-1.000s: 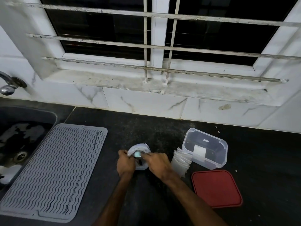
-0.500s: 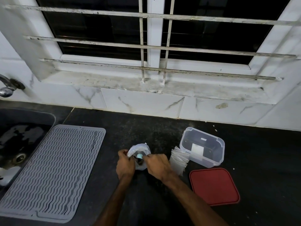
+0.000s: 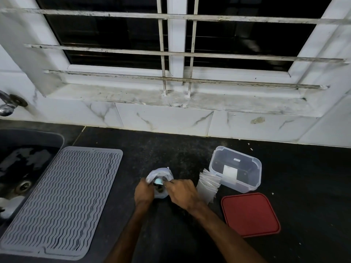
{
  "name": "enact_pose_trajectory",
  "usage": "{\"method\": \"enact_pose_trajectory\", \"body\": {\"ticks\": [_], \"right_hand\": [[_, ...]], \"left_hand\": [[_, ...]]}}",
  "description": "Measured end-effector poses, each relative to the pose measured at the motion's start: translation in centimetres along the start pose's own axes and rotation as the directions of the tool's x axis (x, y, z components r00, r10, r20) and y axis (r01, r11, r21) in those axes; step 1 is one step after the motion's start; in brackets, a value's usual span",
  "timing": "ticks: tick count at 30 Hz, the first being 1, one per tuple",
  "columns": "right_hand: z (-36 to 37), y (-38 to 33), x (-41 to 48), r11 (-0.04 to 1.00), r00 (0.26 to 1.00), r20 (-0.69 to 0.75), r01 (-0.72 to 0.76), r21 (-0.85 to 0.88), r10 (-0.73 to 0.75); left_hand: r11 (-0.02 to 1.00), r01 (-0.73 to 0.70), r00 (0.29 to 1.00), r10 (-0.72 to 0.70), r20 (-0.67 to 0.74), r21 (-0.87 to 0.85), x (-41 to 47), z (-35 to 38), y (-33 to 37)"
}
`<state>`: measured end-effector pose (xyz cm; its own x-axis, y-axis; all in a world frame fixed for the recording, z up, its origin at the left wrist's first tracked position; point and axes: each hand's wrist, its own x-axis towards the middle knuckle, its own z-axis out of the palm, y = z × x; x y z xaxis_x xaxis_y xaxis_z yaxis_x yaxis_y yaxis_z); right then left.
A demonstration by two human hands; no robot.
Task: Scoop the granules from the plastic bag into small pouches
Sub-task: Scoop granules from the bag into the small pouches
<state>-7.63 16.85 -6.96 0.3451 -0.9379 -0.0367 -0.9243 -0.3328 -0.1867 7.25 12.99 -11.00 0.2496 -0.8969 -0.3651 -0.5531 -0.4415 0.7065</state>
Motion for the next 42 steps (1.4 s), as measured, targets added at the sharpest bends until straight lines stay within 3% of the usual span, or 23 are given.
{"method": "enact_pose_trajectory", "body": {"ticks": [7,11,17,25,30,38,42], "right_hand": [[-0.4,0.4,0.2,0.997,0.996,0.033,0.080,-0.015,-0.080],[-0.3,1.0,0.0,0.986,0.984,0.132,0.129,-0.101,-0.116],[-0.1,1.2,-0.5,0.998,0.996,0.070,0.055,-0.027,-0.053],[-0.6,1.1,-0.3,0.998,0.990,0.141,0.012,-0.055,-0.005],[-0.4,0.9,-0.6,0.998,0.995,0.086,-0.053,-0.046,0.057],[0.1,0.5,0.3,0.987,0.987,0.157,-0.016,-0.161,0.042],[0.7,0.5,0.5,0.990,0.983,0.168,-0.056,-0.127,0.078]], "left_hand": [[0.994,-0.076,0.996,0.072,-0.047,-0.083,-0.6,-0.1,0.3],[0.994,-0.072,0.993,0.065,-0.094,-0.080,-0.5,-0.1,0.3],[0.994,-0.082,0.993,0.076,-0.085,-0.067,-0.4,0.2,0.4],[0.987,-0.082,0.991,0.066,-0.119,-0.138,-0.6,-0.2,0.2],[0.996,-0.040,0.999,0.038,-0.033,-0.081,-0.5,0.3,-0.5],[0.998,-0.045,0.998,0.043,0.046,0.034,-0.9,0.4,-1.0],[0.999,-0.025,0.997,0.022,0.073,0.047,-0.4,0.5,-1.3]]}}
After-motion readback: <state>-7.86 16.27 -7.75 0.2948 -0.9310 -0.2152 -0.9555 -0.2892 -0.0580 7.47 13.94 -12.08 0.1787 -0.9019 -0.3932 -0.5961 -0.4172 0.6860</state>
